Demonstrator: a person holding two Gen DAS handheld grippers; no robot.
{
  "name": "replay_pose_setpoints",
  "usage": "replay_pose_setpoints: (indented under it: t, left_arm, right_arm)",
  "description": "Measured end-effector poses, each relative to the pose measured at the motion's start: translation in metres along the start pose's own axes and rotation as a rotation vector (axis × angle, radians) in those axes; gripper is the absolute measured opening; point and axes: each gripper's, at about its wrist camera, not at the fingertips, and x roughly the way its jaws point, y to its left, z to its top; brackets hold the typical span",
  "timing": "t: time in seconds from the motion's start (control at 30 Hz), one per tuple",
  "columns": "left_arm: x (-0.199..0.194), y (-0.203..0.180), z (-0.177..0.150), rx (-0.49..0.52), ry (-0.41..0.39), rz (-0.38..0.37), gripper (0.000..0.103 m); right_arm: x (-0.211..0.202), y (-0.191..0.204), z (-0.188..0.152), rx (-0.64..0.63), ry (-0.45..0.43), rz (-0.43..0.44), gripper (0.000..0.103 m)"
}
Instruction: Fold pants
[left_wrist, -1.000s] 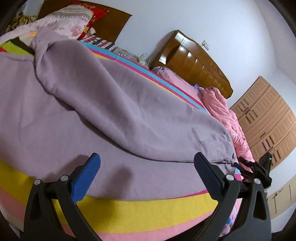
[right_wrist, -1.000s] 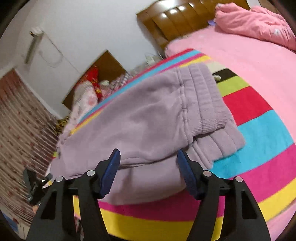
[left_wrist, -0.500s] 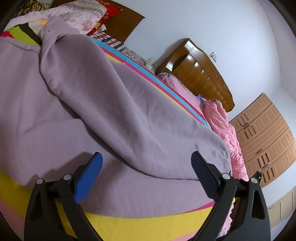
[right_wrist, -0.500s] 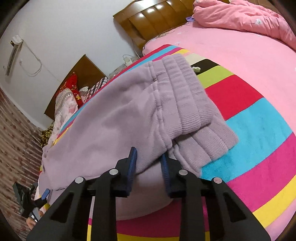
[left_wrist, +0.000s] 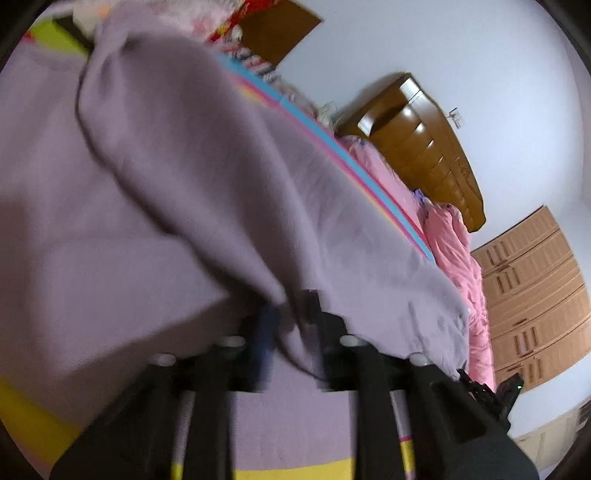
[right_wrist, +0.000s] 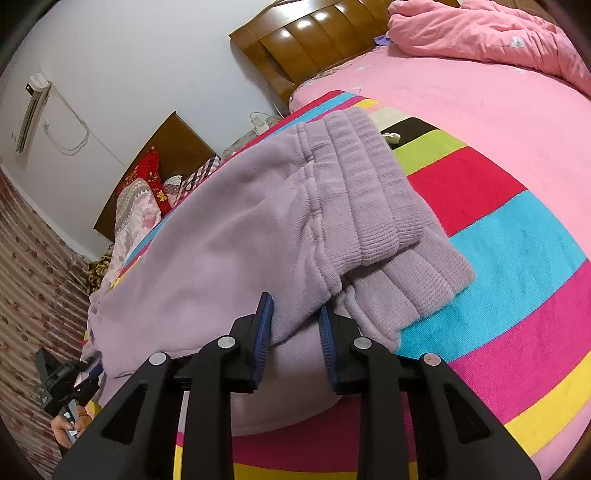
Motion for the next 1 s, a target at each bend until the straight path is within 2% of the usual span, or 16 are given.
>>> replay_pose_setpoints:
  t: [0.13, 0.2, 0.33, 0.43, 0.53, 0.6, 0.67, 0.77, 0.9, 1.0]
  left_arm:
    - [-0.010, 0.000, -0.006, 0.014, -0.065, -0.014, 0.008]
    - [-0.022, -0.014, -0.003, 0.064, -0.121, -0.010, 0.007]
    - [-0.069, -0.049, 0.003, 0.153, -0.239, -0.050, 0.003]
    - [-0.107, -0.064, -0.003, 0.209, -0.274, -0.091, 0.003]
    - [-0.114, -0.053, -0.023, 0.218, -0.235, -0.056, 0.003]
    - [-0.103, -0.039, -0.036, 0.197, -0.189, -0.037, 0.003]
    - [-0.078, -0.015, -0.051, 0.146, -0.110, 0.003, 0.003]
    - [-0.059, 0.001, -0.059, 0.118, -0.068, 0.040, 0.003]
    - [-0.075, -0.012, -0.054, 0.156, -0.110, 0.023, 0.003]
    - [-0.081, -0.014, -0.055, 0.166, -0.114, 0.030, 0.003]
  right_arm:
    - [0.000, 0.000, 0.001, -0.001, 0.003, -0.001, 0.022]
    - [-0.001, 0.005, 0.006, -0.020, 0.011, -0.009, 0.019]
    - [-0.023, 0.017, 0.023, -0.048, -0.035, 0.051, 0.013]
    - [-0.046, 0.019, 0.028, -0.083, -0.073, 0.077, 0.012]
    - [-0.049, 0.007, 0.017, -0.066, -0.036, 0.089, 0.012]
    - [-0.040, -0.007, 0.001, -0.061, 0.006, 0.055, 0.012]
    - [-0.025, -0.022, -0.011, -0.015, 0.053, 0.038, 0.012]
    - [-0.026, -0.025, -0.011, -0.004, 0.043, 0.053, 0.011]
    - [-0.041, -0.017, -0.003, -0.027, 0.005, 0.076, 0.011]
    - [-0.035, -0.023, -0.005, -0.026, 0.016, 0.046, 0.011]
